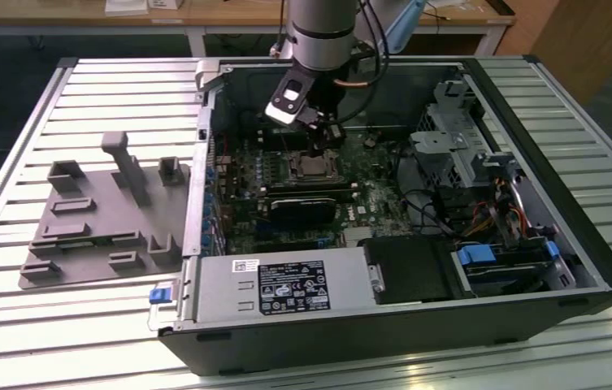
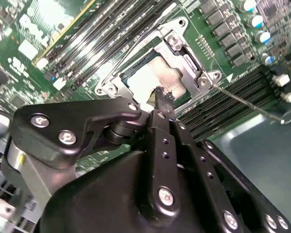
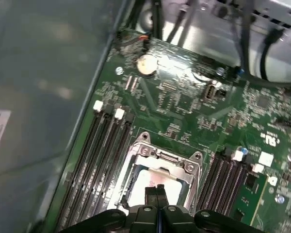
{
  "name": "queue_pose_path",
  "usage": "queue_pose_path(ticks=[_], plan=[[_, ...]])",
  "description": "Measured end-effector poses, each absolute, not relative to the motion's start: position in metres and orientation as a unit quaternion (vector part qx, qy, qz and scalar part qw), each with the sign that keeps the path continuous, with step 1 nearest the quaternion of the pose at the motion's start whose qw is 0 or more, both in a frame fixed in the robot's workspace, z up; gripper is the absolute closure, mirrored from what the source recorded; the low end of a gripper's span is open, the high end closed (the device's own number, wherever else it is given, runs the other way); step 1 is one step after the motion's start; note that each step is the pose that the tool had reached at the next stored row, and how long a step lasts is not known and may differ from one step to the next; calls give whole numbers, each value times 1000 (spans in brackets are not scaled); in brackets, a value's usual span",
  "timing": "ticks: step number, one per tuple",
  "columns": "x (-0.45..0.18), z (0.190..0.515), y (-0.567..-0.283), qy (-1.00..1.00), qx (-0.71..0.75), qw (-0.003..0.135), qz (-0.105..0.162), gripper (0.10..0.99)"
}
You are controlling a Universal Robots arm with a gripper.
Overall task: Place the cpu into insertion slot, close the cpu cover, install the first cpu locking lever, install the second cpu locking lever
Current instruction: 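Close the cpu cover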
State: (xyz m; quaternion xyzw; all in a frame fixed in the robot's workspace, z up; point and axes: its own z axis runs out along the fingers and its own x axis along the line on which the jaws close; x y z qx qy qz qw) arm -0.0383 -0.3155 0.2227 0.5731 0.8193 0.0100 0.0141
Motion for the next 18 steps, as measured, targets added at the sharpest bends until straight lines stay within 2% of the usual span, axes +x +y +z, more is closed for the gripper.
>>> queue_pose_path(ticks=[18], plan=[[-38,220,-315,902,432,12,12,984]])
